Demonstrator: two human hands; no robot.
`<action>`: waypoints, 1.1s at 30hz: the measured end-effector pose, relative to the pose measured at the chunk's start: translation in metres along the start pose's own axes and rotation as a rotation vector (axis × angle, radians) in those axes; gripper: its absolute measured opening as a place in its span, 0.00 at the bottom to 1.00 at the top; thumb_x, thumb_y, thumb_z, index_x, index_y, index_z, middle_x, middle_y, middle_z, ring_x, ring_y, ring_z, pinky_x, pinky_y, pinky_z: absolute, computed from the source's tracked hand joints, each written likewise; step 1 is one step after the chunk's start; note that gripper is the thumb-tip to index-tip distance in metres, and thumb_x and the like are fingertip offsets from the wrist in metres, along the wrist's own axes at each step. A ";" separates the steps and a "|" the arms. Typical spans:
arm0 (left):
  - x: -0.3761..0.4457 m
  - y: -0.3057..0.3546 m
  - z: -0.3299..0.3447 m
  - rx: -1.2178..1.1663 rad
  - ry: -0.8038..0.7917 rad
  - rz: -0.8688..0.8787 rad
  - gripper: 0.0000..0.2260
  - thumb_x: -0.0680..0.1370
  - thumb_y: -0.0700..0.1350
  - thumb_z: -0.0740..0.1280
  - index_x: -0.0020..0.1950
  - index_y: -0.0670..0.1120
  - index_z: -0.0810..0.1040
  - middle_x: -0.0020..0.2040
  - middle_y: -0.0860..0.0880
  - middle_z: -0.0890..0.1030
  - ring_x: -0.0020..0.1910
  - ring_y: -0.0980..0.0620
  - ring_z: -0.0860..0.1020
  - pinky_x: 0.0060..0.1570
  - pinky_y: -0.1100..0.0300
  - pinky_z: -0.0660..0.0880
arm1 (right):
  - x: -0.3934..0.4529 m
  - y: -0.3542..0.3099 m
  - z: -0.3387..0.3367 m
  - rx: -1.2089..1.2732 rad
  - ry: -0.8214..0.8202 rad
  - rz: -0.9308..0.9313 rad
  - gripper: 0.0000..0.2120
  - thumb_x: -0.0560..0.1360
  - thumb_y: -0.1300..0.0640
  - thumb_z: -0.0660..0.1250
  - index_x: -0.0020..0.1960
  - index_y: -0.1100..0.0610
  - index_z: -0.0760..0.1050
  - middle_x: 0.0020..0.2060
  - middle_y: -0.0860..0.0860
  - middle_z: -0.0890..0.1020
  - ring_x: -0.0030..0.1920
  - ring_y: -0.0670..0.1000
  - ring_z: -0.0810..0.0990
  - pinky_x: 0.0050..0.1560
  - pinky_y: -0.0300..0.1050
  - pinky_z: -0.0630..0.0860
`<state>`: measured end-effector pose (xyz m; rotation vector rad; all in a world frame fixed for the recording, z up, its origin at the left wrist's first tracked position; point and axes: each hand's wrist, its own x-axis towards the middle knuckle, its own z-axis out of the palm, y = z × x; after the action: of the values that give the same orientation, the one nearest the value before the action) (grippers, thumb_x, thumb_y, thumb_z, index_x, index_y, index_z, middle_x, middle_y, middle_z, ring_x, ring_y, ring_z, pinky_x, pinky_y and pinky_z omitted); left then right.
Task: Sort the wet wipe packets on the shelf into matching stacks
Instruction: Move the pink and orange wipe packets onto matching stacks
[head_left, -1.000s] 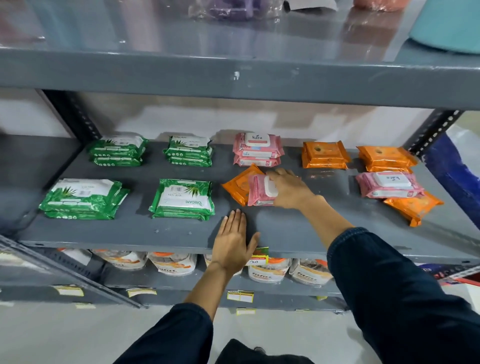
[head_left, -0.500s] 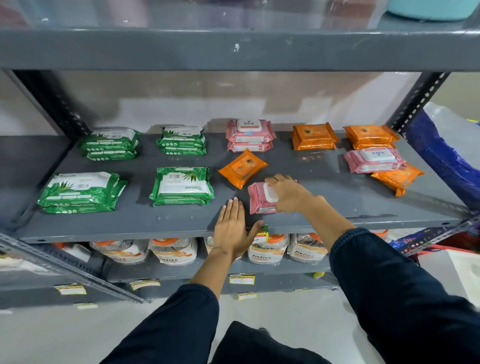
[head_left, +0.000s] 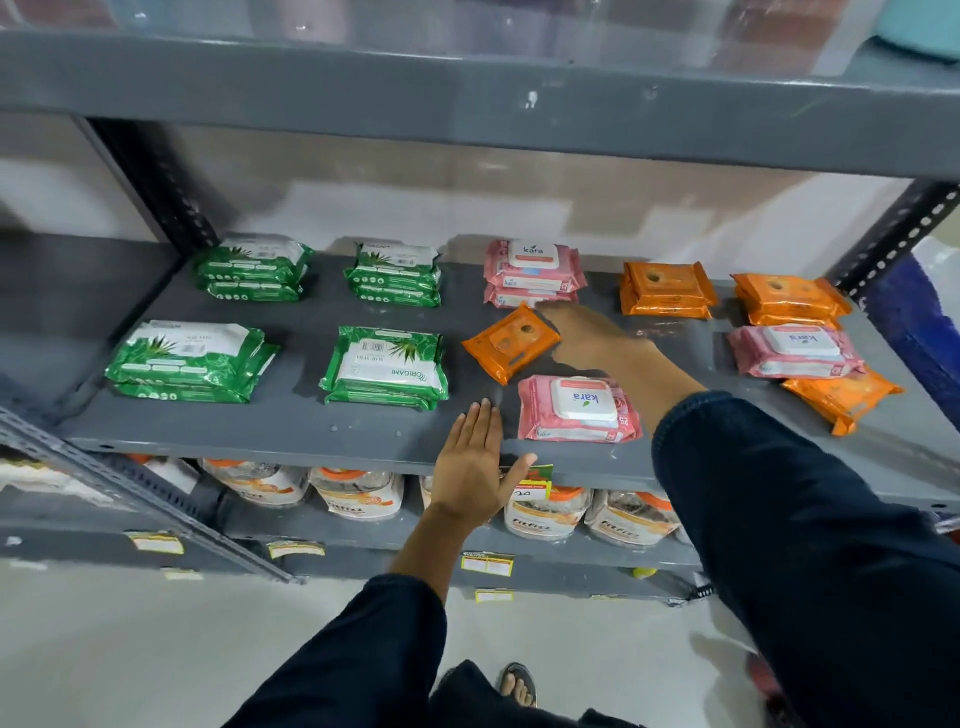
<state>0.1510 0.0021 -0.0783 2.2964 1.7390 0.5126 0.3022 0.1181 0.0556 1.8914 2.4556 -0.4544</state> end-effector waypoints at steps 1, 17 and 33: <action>0.001 0.001 0.000 0.008 -0.005 -0.006 0.37 0.78 0.64 0.46 0.66 0.33 0.69 0.65 0.35 0.71 0.66 0.39 0.68 0.66 0.46 0.60 | 0.009 0.001 0.003 -0.045 -0.005 -0.033 0.21 0.74 0.67 0.65 0.64 0.54 0.70 0.59 0.56 0.79 0.55 0.58 0.80 0.52 0.50 0.81; 0.004 0.003 0.002 0.040 0.018 -0.048 0.35 0.78 0.63 0.47 0.63 0.34 0.72 0.64 0.37 0.73 0.64 0.41 0.71 0.66 0.49 0.60 | 0.056 0.003 0.034 -0.217 -0.181 -0.226 0.40 0.74 0.75 0.57 0.78 0.53 0.45 0.79 0.50 0.47 0.78 0.53 0.45 0.78 0.53 0.53; 0.004 0.007 -0.002 0.052 -0.038 -0.052 0.39 0.76 0.67 0.41 0.70 0.36 0.63 0.70 0.39 0.65 0.70 0.43 0.61 0.69 0.51 0.52 | 0.031 0.024 0.011 -0.123 0.098 -0.157 0.40 0.67 0.61 0.74 0.74 0.56 0.59 0.72 0.56 0.66 0.71 0.58 0.65 0.70 0.55 0.67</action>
<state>0.1569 0.0039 -0.0734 2.2733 1.8089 0.4157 0.3148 0.1500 0.0336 1.7222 2.6383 -0.2108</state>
